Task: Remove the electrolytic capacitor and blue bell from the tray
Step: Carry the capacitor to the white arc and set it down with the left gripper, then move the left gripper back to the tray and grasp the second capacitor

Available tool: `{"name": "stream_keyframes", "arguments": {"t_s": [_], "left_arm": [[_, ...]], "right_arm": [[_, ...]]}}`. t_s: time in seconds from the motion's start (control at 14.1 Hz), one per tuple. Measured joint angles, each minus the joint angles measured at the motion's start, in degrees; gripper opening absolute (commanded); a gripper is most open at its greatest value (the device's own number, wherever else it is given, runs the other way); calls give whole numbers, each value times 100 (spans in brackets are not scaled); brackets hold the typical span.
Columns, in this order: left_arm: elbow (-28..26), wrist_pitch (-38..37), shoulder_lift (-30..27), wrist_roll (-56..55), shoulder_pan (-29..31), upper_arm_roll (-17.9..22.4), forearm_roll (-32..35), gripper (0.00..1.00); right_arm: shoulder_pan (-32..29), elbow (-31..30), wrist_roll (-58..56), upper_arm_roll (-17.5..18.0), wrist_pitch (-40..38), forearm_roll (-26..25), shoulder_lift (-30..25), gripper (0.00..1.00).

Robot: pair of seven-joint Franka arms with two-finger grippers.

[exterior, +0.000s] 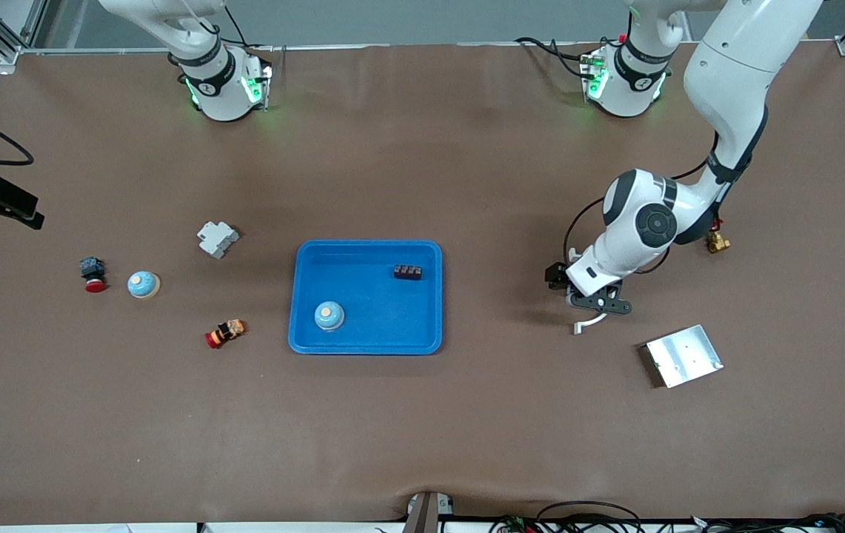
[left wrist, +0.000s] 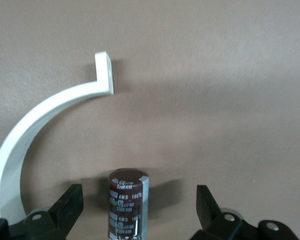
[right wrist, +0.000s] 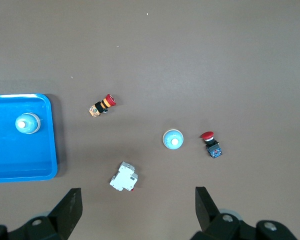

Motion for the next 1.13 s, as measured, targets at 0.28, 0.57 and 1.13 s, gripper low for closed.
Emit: {"name": "stream_keyframes", "arguments": {"t_s": [0.28,0.57,1.13], "left_arm": [[202,-606,-364,-266,6,-106,0,100],[433,-858,-504,-1302,-3,-548,0,100],[782,-914,-504,-5298,-425,-1138,1,100]], "right_arm": [[8,0,-1,15,2,2,21,100],[12,-1,-1,22,-6,2,30,100],[1,-3,14,8,-28,227,32,100]]}}
